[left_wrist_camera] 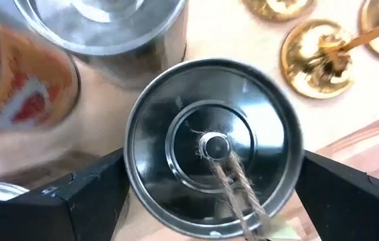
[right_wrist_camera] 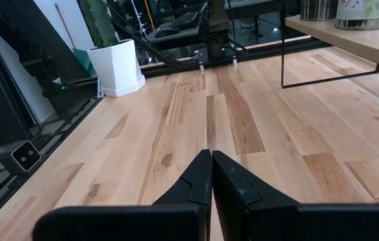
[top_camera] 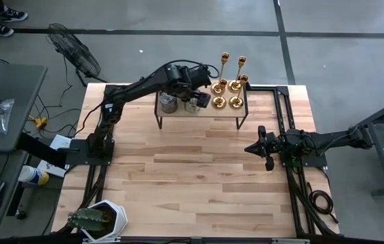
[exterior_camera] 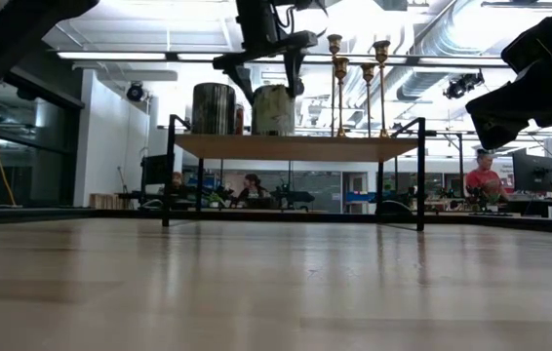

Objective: Pick & Place candle stick holders
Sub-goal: Put the green scented candle on the shelf aligned with the other scented candle

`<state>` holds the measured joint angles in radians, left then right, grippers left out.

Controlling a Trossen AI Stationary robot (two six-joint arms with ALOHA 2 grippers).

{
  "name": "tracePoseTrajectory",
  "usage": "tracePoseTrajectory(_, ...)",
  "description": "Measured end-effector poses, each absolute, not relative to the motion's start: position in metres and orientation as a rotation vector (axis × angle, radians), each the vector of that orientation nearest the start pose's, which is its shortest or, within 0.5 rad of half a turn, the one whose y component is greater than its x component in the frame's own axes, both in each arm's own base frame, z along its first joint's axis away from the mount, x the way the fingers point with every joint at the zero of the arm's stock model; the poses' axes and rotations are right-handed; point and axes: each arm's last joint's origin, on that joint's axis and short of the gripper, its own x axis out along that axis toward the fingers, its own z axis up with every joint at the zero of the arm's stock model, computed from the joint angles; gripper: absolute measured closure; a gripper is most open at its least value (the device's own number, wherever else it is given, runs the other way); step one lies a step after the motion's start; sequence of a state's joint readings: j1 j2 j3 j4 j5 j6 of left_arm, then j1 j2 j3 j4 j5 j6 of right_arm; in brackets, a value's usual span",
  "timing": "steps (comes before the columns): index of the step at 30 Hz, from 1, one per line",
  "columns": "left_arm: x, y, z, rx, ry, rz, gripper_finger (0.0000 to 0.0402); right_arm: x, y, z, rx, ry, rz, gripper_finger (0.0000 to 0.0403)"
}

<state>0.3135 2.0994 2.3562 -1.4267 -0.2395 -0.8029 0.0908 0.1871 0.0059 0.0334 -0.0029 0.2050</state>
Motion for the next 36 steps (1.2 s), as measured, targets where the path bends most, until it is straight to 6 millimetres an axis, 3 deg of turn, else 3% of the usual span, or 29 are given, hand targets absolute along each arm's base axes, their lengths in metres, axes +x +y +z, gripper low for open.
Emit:
tracePoseTrajectory(15,0.374,0.121,0.393,-0.622,0.823,0.965,0.002,0.108,0.01,0.153,0.198,0.158,0.078,0.0399)
tracePoseTrajectory(20,0.366,0.105,0.408,-0.576,0.767,0.971,0.002,0.108,0.01,0.153,0.198,0.158,0.078,0.0399)
tracePoseTrajectory(26,0.375,0.078,0.413,-0.552,0.749,0.863,0.0024,0.108,0.01,0.153,0.198,0.161,0.078,0.0399)
tracePoseTrajectory(30,0.387,0.063,0.406,-0.544,0.736,0.788,0.0062,0.108,0.01,0.153,0.198,0.161,0.078,0.0399)
tracePoseTrajectory(36,0.405,0.052,0.38,-0.503,0.764,0.752,0.0184,0.108,0.01,0.153,0.198,0.162,0.078,0.0399)
